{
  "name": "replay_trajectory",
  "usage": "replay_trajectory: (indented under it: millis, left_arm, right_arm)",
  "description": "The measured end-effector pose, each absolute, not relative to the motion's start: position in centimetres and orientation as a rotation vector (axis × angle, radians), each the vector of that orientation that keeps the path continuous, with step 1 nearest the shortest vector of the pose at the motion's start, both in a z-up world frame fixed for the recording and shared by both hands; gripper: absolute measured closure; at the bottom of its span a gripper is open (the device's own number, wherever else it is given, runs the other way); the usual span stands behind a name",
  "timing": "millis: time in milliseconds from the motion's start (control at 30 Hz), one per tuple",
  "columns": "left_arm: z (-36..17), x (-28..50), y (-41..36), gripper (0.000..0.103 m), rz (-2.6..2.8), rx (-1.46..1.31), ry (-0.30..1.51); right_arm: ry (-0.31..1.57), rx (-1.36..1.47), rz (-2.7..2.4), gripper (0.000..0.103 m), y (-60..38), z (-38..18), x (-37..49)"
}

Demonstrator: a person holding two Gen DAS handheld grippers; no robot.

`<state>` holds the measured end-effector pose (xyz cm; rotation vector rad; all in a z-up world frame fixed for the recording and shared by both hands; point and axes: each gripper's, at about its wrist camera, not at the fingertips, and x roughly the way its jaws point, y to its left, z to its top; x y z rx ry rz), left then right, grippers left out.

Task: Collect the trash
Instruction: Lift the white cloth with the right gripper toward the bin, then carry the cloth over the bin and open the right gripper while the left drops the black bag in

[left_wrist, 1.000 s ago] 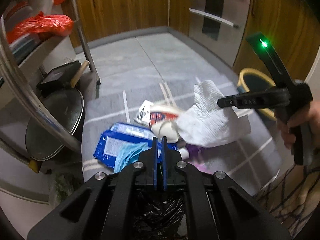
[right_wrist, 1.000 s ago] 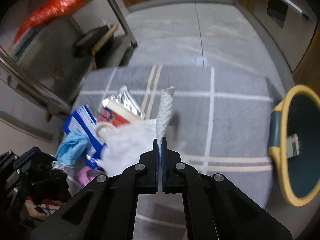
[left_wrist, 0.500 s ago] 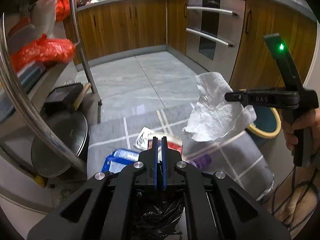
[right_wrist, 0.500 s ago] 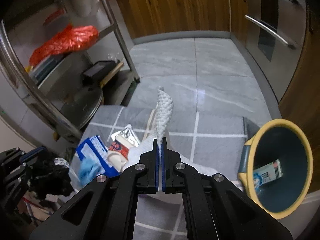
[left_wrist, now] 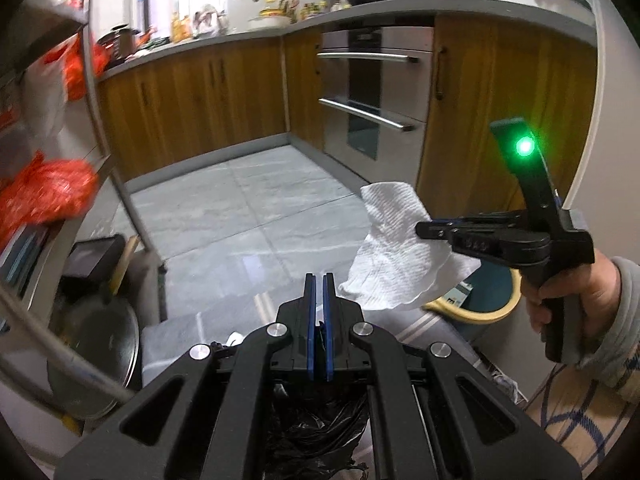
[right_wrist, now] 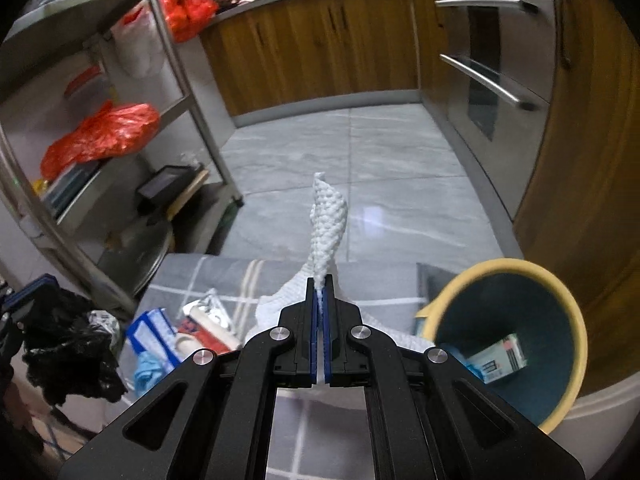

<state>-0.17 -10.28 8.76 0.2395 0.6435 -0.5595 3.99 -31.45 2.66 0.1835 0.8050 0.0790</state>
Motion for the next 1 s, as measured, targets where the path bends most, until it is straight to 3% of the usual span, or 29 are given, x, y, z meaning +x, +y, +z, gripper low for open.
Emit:
replay_trajectory:
  millis: [1000]
  left_arm:
    - [3.6, 3.0, -31.4, 0.100, -0.795, 0.343, 0.700]
  right_arm:
    - [0.948, 0.253, -0.276, 0.100, -48.3, -3.0, 2.7]
